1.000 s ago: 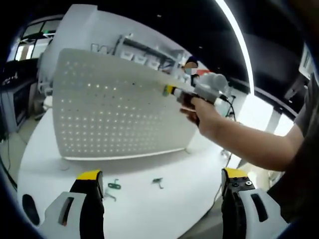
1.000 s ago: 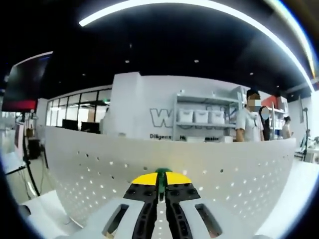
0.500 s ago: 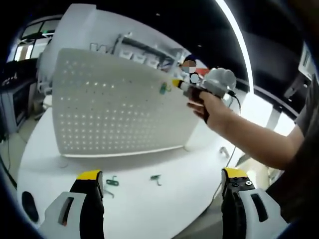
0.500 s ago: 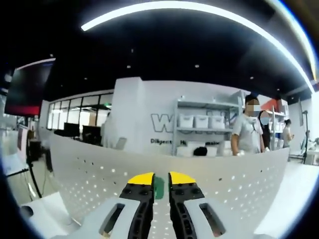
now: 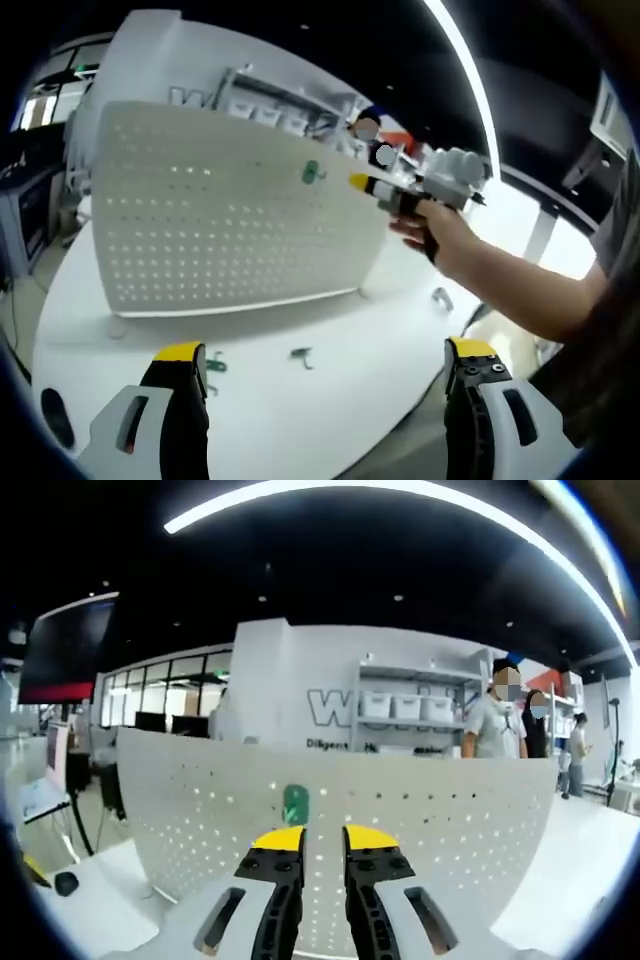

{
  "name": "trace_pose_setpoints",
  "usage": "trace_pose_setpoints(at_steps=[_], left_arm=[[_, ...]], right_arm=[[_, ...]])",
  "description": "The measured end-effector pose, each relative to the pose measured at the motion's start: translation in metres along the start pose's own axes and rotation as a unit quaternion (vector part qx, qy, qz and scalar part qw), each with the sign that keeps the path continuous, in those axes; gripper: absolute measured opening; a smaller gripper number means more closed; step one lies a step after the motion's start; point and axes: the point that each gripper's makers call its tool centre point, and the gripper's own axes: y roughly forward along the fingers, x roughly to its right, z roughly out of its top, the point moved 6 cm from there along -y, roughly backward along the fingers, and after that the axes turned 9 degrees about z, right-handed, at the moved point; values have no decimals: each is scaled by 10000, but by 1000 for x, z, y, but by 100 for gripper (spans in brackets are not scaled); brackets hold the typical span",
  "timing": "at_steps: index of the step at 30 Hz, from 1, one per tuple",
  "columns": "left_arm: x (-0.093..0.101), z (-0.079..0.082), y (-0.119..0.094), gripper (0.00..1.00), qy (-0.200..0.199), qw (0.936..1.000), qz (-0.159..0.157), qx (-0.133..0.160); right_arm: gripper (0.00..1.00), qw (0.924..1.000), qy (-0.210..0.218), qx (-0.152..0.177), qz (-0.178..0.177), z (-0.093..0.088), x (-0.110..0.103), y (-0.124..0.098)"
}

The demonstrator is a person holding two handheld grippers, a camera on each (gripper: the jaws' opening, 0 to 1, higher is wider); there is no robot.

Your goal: Insert the hook assembly into the mounting plate slot until the hook locks in place.

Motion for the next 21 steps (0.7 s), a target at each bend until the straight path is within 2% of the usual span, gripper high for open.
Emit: trace_pose_setpoints(at_steps=[2, 3, 10, 13, 15, 21], left_arm=[[2, -1, 1, 100, 19, 10000, -24, -33], [2, -2, 1, 100, 35, 10000, -28, -52], [3, -8, 2, 100, 121, 9998, -32, -171], [2, -12, 3, 100, 105, 9997, -35, -240], [2, -15, 4, 100, 75, 9995, -73, -302], [3, -16, 5, 100, 105, 9995, -71, -285]], right_arm=[[14, 10000, 16, -67, 43, -7, -2, -8], [14, 9998, -84, -180, 86, -13, -4, -12], [17, 9958, -91, -751, 513, -50, -18, -30], [18, 9948, -26, -783, 648, -63, -23, -39], [18, 9920, -228, -996, 746, -72, -27, -46], [22, 9858, -123, -1340, 1002, -95, -37, -71]])
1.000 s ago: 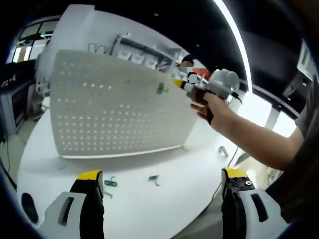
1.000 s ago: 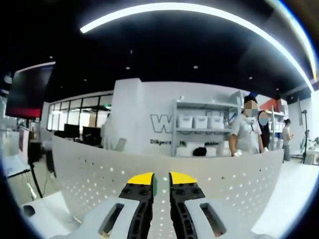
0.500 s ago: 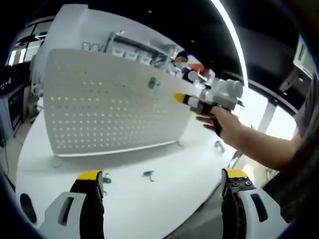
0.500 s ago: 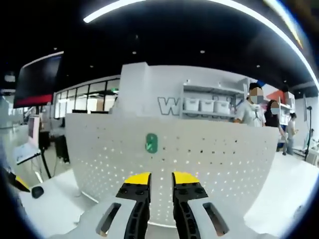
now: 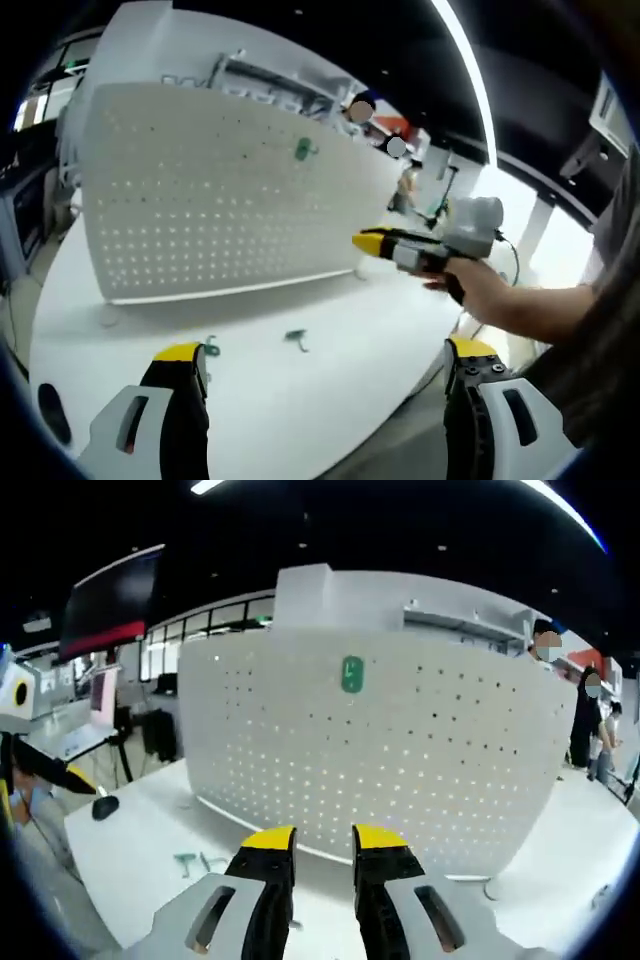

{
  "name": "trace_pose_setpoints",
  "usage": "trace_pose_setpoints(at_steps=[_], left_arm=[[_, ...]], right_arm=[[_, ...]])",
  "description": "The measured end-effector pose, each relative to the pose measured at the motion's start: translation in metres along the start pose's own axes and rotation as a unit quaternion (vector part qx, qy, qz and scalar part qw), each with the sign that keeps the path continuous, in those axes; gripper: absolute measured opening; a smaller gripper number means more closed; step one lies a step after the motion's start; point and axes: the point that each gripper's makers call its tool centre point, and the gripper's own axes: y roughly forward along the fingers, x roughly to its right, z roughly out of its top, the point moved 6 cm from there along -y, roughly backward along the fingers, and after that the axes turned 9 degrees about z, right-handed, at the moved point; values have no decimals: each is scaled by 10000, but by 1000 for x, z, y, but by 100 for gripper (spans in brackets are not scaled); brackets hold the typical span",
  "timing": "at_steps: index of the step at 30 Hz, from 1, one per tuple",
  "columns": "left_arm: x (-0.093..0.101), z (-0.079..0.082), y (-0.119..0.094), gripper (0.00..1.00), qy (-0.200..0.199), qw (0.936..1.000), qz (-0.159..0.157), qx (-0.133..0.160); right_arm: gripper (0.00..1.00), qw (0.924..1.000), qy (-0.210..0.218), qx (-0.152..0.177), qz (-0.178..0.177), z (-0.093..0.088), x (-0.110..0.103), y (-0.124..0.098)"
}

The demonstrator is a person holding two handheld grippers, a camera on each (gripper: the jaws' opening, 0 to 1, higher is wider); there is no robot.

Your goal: Insert the hook assembly into the mounting plate slot until the hook locks in place.

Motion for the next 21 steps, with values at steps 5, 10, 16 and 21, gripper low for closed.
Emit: trace_pose_setpoints(at_steps=[5, 10, 16, 21], left_arm=[[1, -4, 3, 100, 14, 10000, -23, -61], [2, -10, 4, 100, 26, 9998, -79, -184], [2, -17, 4, 100, 92, 9993, -144, -344], [4, -24, 6, 100, 169, 9983, -223, -504]], right_arm=[[22, 9993, 5, -315, 178, -29, -17, -17], [23, 9981, 184, -518, 282, -50, -28, -34], [26, 9956, 372, -665, 547, -63, -41, -53], [28, 9929, 504, -850, 668, -76, -51, -67]])
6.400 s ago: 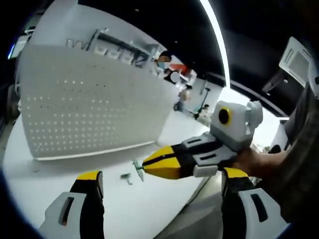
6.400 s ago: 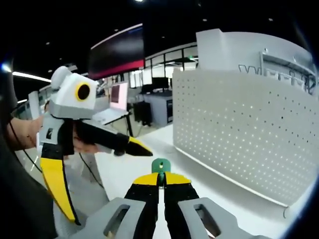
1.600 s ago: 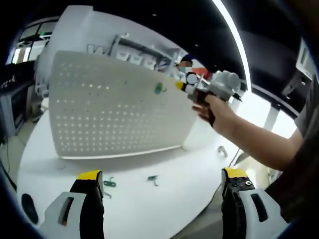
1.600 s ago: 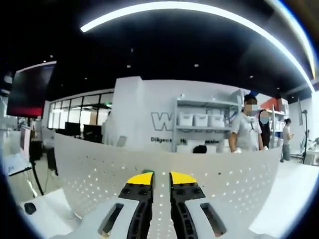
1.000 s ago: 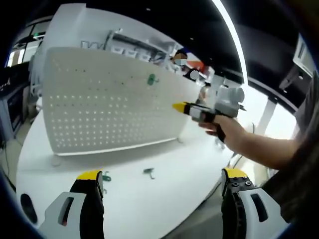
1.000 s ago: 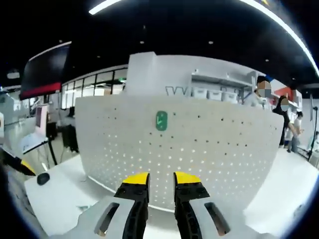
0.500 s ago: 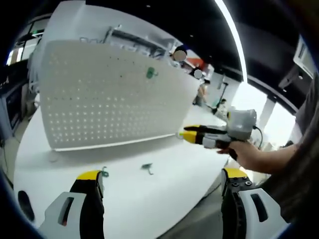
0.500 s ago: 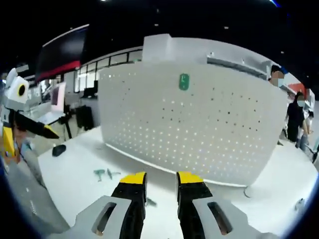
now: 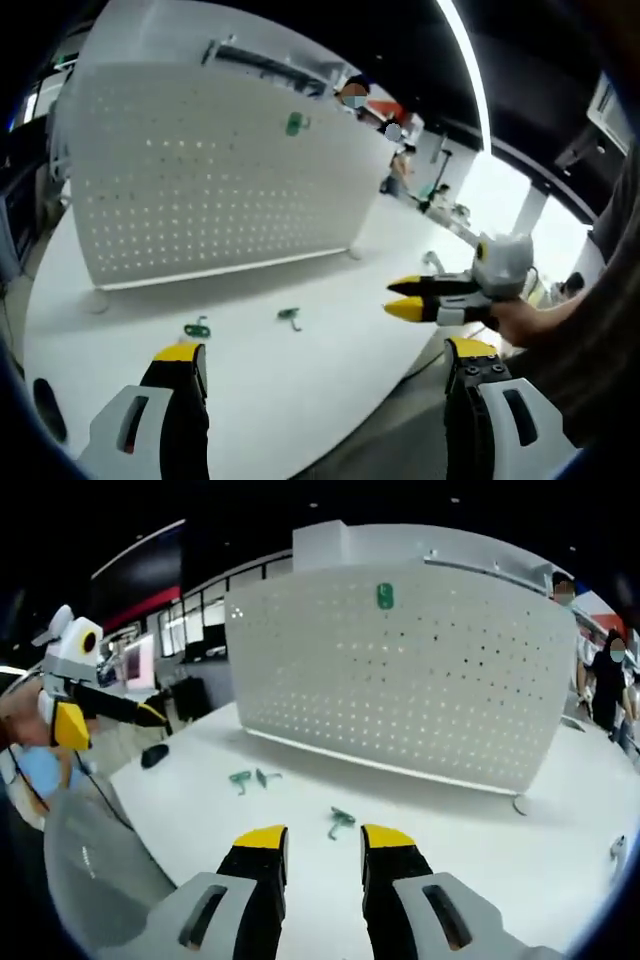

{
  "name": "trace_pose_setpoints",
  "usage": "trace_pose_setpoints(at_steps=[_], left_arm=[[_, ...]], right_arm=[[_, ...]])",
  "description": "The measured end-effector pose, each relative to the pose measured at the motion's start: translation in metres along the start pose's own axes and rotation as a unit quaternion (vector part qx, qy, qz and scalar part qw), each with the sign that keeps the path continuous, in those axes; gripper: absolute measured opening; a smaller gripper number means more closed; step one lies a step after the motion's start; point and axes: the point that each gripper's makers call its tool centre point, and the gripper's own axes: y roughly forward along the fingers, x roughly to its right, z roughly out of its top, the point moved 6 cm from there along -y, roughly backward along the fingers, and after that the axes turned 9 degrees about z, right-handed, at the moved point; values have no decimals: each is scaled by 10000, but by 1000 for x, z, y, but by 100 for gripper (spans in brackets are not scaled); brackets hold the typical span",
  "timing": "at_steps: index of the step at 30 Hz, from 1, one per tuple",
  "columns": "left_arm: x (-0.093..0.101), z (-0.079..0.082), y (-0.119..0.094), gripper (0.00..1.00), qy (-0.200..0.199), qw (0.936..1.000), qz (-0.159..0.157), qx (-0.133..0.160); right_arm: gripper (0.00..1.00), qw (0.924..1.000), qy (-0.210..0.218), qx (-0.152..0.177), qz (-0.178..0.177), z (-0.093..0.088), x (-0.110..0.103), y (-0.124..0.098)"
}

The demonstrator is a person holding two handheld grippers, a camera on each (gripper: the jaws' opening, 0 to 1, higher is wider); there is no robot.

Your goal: Insert the hook assembly into the mounting plate slot until the hook locks in place.

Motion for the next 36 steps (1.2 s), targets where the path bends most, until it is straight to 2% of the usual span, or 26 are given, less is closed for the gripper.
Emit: trace_pose_setpoints(at_steps=[5, 10, 15, 21, 24, 29, 36], left_arm=[[3, -2, 4, 100, 112, 9998, -93, -102], [3, -1, 7, 100, 100, 9999, -99, -86], [5, -2, 8, 100, 124, 9998, -107, -112], [3, -11, 9, 100, 107, 9996, -119, -233], [4, -12, 12, 100, 223, 9992, -127, -306], [4, -14, 24, 100, 737, 9958, -129, -529], [4, -12, 43, 100, 869, 9934, -314, -672]], right_arm=[[28, 9999, 49, -81, 114, -6, -13, -14], [28, 9998, -23, -124, 182, -9, -20, -26], [28, 9993, 114, -243, 257, -17, -23, -29], [28, 9983, 217, -370, 395, -26, -31, -34], [28, 9973, 157, -509, 498, -31, -36, -35], [28, 9954, 251, -613, 690, -31, -39, -33], [29, 9924, 482, -670, 913, -30, -40, -32]])
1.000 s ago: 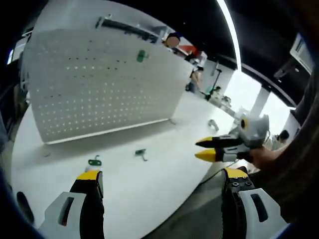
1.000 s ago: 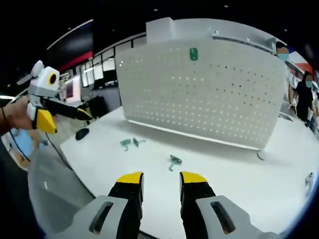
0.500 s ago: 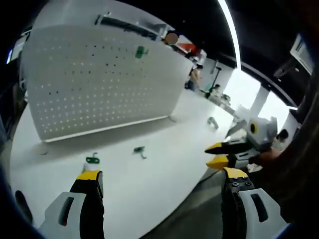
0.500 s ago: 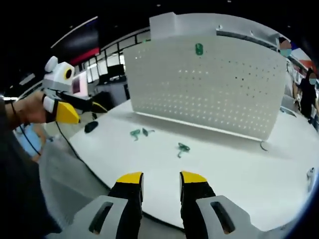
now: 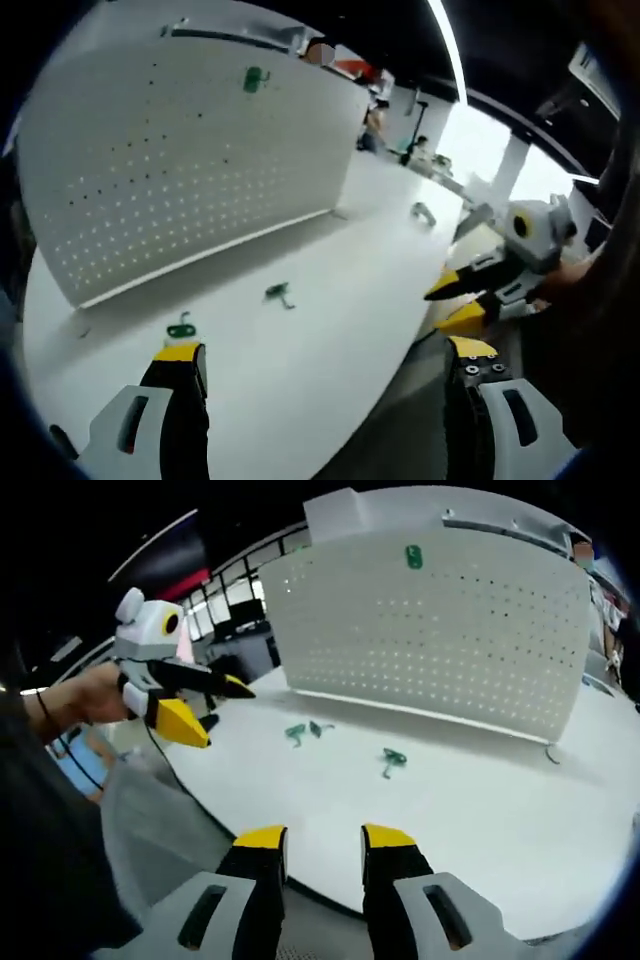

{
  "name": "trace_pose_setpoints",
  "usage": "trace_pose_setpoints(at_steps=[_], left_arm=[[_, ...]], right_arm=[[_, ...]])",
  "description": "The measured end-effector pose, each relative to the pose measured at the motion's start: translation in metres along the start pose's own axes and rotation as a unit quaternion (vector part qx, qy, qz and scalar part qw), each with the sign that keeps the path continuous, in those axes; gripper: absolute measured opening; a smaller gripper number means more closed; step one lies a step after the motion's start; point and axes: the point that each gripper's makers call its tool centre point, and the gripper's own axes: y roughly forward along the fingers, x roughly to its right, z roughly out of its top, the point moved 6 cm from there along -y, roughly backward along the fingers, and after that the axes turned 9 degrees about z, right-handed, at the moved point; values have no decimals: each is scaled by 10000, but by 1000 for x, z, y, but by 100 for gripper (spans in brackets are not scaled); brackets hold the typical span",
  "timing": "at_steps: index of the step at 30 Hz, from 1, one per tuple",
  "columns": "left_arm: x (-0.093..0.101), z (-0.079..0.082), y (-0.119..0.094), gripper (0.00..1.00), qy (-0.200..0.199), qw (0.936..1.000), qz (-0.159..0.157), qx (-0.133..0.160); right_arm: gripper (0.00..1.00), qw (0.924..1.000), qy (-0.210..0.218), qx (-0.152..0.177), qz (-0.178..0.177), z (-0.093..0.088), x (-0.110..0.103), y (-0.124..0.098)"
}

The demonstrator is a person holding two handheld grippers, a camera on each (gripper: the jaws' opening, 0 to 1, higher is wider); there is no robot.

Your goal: Insert the hook assembly into the mounting plate slot until the hook locks in place.

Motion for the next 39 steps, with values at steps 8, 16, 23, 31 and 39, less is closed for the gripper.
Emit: trace_pose_setpoints(at_steps=[8, 16, 23, 31, 39], left_arm=[[-3, -1, 25, 100, 335, 9988, -190, -287], [-2, 3, 58, 100, 494, 9965, -457, -495], [-5, 4, 79, 100, 705, 9944, -521, -592], [-12, 5, 106, 100, 1092, 9887, -701, -756], [-17, 19, 133, 92, 1278, 9878, -740, -500]], right_arm=[[39, 9999, 48, -100, -47, -1, 6, 2], [48, 9996, 40, -186, -207, -3, 14, 3], [47, 9986, 388, -211, -304, -10, 22, 6], [41, 9976, 583, -90, -358, -5, 36, 9], [34, 9966, 730, -249, -282, -14, 35, 11]])
